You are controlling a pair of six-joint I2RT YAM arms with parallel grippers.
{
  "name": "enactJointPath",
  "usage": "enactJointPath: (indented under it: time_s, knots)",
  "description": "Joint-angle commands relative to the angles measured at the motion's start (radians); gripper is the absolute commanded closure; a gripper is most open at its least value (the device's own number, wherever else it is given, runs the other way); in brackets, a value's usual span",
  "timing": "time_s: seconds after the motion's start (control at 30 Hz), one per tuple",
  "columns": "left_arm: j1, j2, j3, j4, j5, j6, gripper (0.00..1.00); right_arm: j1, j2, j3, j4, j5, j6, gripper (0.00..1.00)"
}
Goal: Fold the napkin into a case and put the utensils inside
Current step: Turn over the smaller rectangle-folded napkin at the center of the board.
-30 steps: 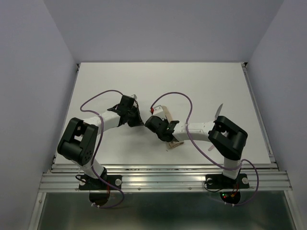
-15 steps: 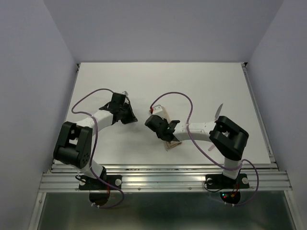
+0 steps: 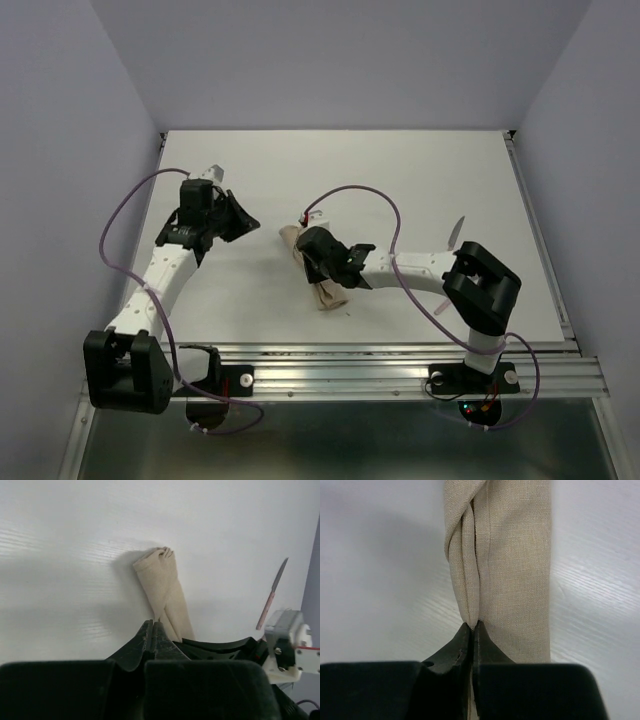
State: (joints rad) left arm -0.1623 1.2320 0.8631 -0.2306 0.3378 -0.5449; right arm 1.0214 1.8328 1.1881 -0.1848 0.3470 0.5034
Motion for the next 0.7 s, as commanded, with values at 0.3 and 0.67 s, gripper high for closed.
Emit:
enactJointPath:
  time_s: [0.3, 0.67]
  knots:
    - [0.069, -0.149, 0.123, -0.11, 0.079, 0.082, 1.0, -0.072, -0.127, -0.079, 0.404, -0.414, 0.112, 0.99]
    - [0.069, -0.118, 0.045, -0.056, 0.124, 0.069, 1.0, -0.277, -0.035, -0.297, 0.804, -0.832, 0.28, 0.99]
